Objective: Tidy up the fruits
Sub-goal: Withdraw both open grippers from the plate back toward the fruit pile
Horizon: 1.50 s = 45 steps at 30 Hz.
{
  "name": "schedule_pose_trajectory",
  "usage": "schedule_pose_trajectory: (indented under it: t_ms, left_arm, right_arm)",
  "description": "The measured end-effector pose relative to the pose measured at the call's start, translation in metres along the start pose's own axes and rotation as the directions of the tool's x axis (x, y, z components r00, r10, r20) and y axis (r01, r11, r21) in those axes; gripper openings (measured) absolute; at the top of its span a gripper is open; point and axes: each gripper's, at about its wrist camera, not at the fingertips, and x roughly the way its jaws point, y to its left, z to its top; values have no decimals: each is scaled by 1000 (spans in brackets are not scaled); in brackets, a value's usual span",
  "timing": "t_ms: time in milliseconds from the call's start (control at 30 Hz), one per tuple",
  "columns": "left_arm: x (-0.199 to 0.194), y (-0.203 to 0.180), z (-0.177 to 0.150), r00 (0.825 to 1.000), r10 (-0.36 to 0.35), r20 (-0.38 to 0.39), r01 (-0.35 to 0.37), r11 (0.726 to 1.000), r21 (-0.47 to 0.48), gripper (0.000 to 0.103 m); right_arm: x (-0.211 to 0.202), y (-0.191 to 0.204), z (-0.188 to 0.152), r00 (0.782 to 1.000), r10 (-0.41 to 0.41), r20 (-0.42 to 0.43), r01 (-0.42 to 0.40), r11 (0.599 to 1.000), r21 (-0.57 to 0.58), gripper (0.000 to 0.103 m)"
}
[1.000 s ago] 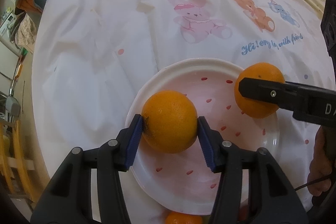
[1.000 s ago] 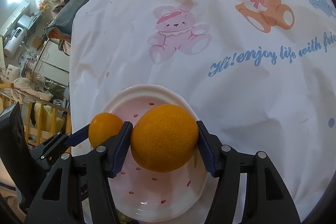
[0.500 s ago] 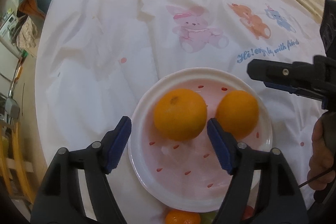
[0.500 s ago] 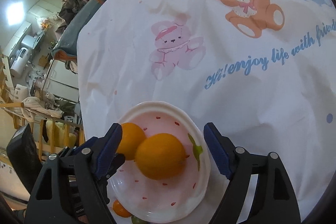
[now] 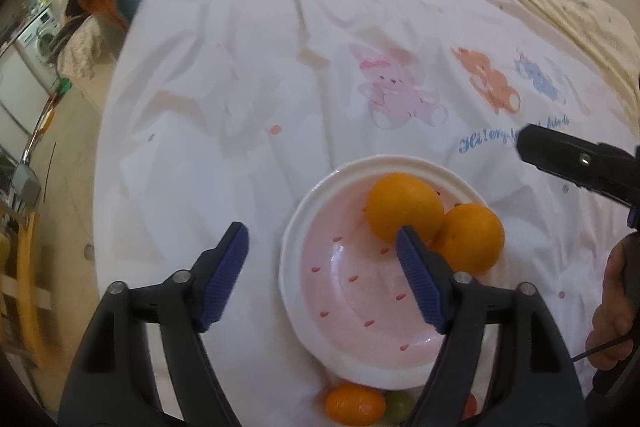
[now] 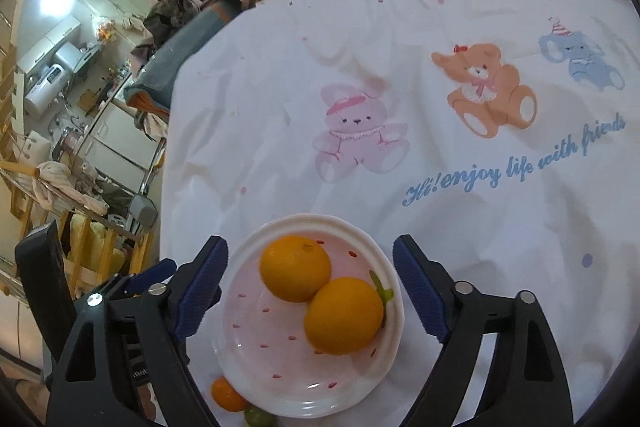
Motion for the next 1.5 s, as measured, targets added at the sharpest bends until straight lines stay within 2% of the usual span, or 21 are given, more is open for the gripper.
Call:
schedule_pose_trajectory:
  t_ms: [67, 300, 467, 600, 833, 933, 1067, 1267, 1433, 1500]
  left_arm:
    - [-11, 6, -1, 1000, -2, 23, 3, 1000, -21, 85]
    - [-45, 19, -7, 998, -11, 69, 15, 998, -56, 85]
    - [-68, 26, -22, 996, -24, 86, 30, 996, -78, 85]
    - [-79, 30, -36, 996, -32, 82, 41, 994, -102, 85]
    - [-95, 34, -59, 996, -41, 81, 52, 990, -132, 85]
    - [-104, 26, -69, 994, -1, 106, 10, 996, -90, 85]
    - [-113, 21, -78, 992, -10, 123, 19, 997, -68, 85]
    - [-109, 22, -89, 995, -22, 93, 30, 996, -87, 85]
    - [-94, 27, -93, 999, -21, 25, 24, 994, -102, 85]
    - [-89, 33, -94, 1000, -28, -1, 28, 990, -136, 85]
  right_arm:
    - [-10, 3, -2, 1000, 1, 18, -1, 1000, 4, 91]
    - [-46, 16, -16, 998, -41, 50, 43, 998, -41, 92]
    - [-77, 26, -40, 986, -112, 122, 122, 989, -82, 92]
    - [-95, 29, -55, 977, -153, 147, 167, 982, -86, 92]
    - [-114, 36, -82, 975, -175, 135, 190, 976, -107, 92]
    - [-121, 37, -92, 982, -139, 126, 149, 986, -77, 92]
    - [-128, 39, -106, 980, -152, 129, 161, 985, -60, 92]
    - [-130, 37, -122, 976, -188, 111, 192, 981, -29, 92]
    - [-120, 25, -130, 970, -235, 63, 233, 972, 38, 92]
    - [-118, 21, -132, 968, -246, 51, 244, 969, 46, 92]
